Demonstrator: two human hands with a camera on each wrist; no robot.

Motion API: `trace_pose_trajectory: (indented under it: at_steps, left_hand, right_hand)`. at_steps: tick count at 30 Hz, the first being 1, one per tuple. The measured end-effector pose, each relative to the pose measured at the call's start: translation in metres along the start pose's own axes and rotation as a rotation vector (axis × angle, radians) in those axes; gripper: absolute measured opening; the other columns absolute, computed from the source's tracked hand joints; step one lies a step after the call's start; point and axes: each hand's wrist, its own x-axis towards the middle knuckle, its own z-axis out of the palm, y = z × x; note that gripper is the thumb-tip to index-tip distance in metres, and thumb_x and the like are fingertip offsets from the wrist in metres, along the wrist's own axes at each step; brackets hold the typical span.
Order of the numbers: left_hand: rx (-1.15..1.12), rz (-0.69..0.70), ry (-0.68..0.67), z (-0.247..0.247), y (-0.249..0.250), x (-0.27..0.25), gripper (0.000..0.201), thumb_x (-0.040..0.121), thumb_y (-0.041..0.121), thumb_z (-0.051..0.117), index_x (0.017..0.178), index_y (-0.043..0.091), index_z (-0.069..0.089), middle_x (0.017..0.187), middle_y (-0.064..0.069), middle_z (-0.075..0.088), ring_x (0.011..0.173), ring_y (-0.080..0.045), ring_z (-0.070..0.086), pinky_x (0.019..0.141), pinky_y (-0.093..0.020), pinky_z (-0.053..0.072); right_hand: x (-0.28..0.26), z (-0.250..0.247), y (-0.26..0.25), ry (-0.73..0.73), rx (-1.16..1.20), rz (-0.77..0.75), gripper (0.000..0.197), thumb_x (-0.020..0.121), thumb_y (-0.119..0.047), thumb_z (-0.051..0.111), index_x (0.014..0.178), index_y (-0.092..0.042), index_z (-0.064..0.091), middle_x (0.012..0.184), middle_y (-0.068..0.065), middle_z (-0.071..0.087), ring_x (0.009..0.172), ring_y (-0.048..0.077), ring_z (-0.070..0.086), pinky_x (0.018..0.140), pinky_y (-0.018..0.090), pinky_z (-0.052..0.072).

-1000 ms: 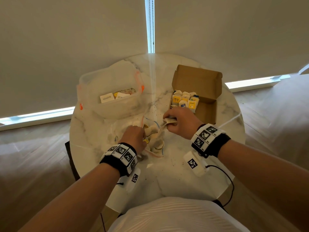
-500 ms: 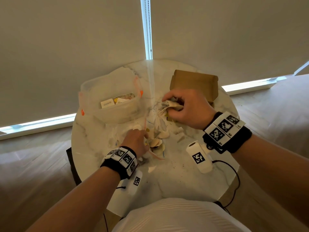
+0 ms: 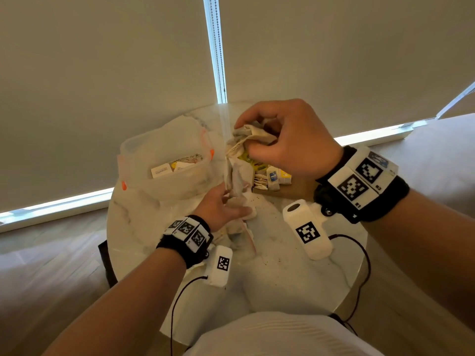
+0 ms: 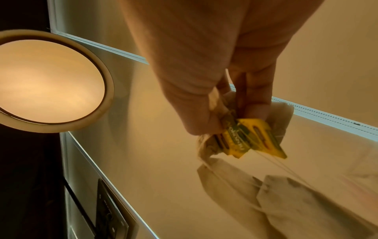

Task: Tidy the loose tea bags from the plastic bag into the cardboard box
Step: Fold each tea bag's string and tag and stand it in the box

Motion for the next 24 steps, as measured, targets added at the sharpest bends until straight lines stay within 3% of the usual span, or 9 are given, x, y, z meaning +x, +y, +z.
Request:
trace_pose_trajectory:
  at_steps: [2,4,6,8,11,14,18,20,24]
  left_hand:
    - [-0.16,0.012,-0.05,0.004,0.007,-0.003,0.022,0.087,0.008,0.074,0.107,0.01,0.068,0.097,-0.002,0.071,0.093,-0.019,0.068,0.08,-0.033,0.06]
    - [-0.3,-0.006,-0.068,0.006,0.012,-0.009,0.005,0.091,0.006,0.067,0.095,0.006,0.069,0.088,-0.013,0.07,0.081,-0.026,0.068,0.068,-0.038,0.061]
    - [-0.423,-0.048,-0.088,0.007,0.012,-0.011,0.01,0.092,0.005,0.065,0.088,0.01,0.073,0.091,-0.017,0.069,0.08,-0.027,0.067,0.066,-0.038,0.061]
    - [-0.609,-0.12,-0.143,0.006,0.01,-0.013,0.01,0.09,0.004,0.066,0.096,0.008,0.072,0.099,-0.019,0.069,0.084,-0.029,0.068,0.073,-0.039,0.062]
    - [-0.786,-0.133,-0.229,0.0,0.005,-0.014,0.068,0.074,0.017,0.084,0.128,-0.009,0.053,0.117,-0.024,0.064,0.1,-0.033,0.068,0.09,-0.044,0.058]
    - [-0.831,-0.109,-0.326,-0.005,0.002,-0.014,0.106,0.057,0.03,0.096,0.14,-0.006,0.04,0.128,-0.023,0.058,0.113,-0.035,0.063,0.101,-0.047,0.051]
    - [-0.91,-0.176,-0.306,-0.004,0.012,-0.016,0.103,0.065,0.042,0.089,0.144,-0.001,0.039,0.128,-0.019,0.06,0.115,-0.034,0.063,0.095,-0.045,0.056]
    - [-1.036,-0.205,-0.259,-0.002,0.009,-0.019,0.099,0.063,0.056,0.083,0.139,0.003,0.048,0.133,-0.024,0.057,0.118,-0.04,0.059,0.103,-0.051,0.048]
    - [-1.23,-0.246,-0.194,0.002,0.009,-0.019,0.104,0.068,0.076,0.062,0.144,0.006,0.046,0.14,-0.031,0.05,0.131,-0.051,0.046,0.113,-0.06,0.033]
  right_hand:
    - [0.005,-0.003,-0.005,0.017,-0.008,-0.02,0.028,0.076,-0.03,0.066,0.098,-0.015,0.074,0.088,-0.006,0.07,0.076,0.01,0.067,0.07,0.031,0.058]
    - [0.007,-0.005,-0.007,0.025,-0.017,-0.023,0.025,0.077,-0.025,0.068,0.098,-0.013,0.073,0.088,-0.005,0.07,0.077,0.01,0.067,0.07,0.034,0.058]
    - [0.007,-0.007,-0.006,0.029,-0.023,-0.022,0.025,0.077,-0.025,0.068,0.099,-0.013,0.073,0.089,-0.005,0.07,0.078,0.01,0.067,0.071,0.034,0.058]
    - [0.006,-0.007,-0.005,0.024,-0.019,-0.015,0.025,0.077,-0.025,0.068,0.099,-0.014,0.073,0.089,-0.006,0.07,0.078,0.009,0.067,0.071,0.031,0.058]
    - [0.003,-0.004,-0.002,0.015,-0.012,-0.002,0.022,0.077,-0.02,0.069,0.098,-0.014,0.074,0.088,-0.005,0.071,0.078,0.012,0.067,0.071,0.032,0.058]
    - [0.001,-0.002,0.0,0.0,0.012,0.007,0.022,0.077,-0.02,0.07,0.098,-0.015,0.074,0.088,-0.003,0.071,0.078,0.013,0.068,0.071,0.03,0.058]
    - [-0.001,0.0,0.003,-0.023,0.027,0.03,0.023,0.076,-0.021,0.07,0.099,-0.016,0.074,0.088,-0.003,0.072,0.078,0.01,0.068,0.068,0.02,0.054]
    - [-0.002,0.002,0.004,-0.034,0.024,0.044,0.024,0.076,-0.022,0.07,0.098,-0.017,0.074,0.088,-0.005,0.072,0.077,0.01,0.068,0.069,0.021,0.055]
    - [-0.005,0.006,0.004,-0.057,0.014,0.051,0.022,0.076,-0.017,0.073,0.098,-0.017,0.074,0.086,-0.007,0.072,0.075,0.008,0.067,0.068,0.02,0.055]
